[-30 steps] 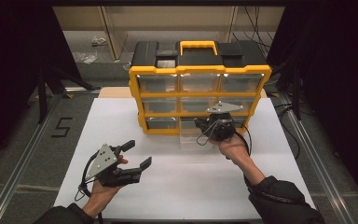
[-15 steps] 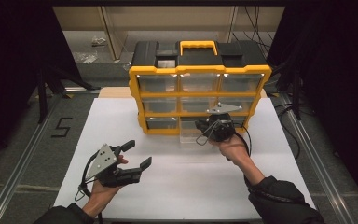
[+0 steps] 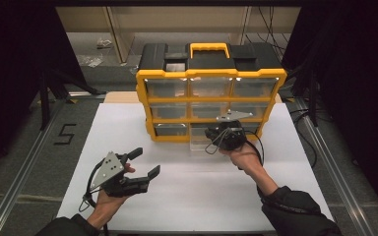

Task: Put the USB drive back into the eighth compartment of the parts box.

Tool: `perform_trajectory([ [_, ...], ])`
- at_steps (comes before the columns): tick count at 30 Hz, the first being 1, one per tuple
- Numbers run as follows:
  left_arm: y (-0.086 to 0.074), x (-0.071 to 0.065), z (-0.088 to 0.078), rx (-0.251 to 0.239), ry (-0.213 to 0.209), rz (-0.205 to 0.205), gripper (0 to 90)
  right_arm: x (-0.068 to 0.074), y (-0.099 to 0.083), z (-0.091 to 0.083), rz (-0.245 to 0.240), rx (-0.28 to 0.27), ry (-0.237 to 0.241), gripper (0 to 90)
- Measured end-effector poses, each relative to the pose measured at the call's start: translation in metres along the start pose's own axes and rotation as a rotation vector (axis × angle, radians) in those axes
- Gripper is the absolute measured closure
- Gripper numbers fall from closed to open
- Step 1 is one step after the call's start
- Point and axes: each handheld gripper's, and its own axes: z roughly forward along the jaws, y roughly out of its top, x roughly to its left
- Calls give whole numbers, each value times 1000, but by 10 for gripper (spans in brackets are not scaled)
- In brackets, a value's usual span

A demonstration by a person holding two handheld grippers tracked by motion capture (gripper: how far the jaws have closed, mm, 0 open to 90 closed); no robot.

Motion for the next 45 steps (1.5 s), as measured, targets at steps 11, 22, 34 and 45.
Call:
perform_trajectory([
  [11, 0, 0, 0, 2, -1, 1, 188, 0, -2, 4, 1, 18, 3, 789],
  [22, 0, 0, 0, 2, -2, 2, 188, 4, 0, 2, 4, -3, 34, 691],
  [34, 0, 0, 0, 3, -3, 3, 188, 10, 4, -3, -9, -21, 42, 435],
  [45, 0, 0, 0, 3, -3, 2, 188, 15, 7, -4, -18, -22, 44, 342],
])
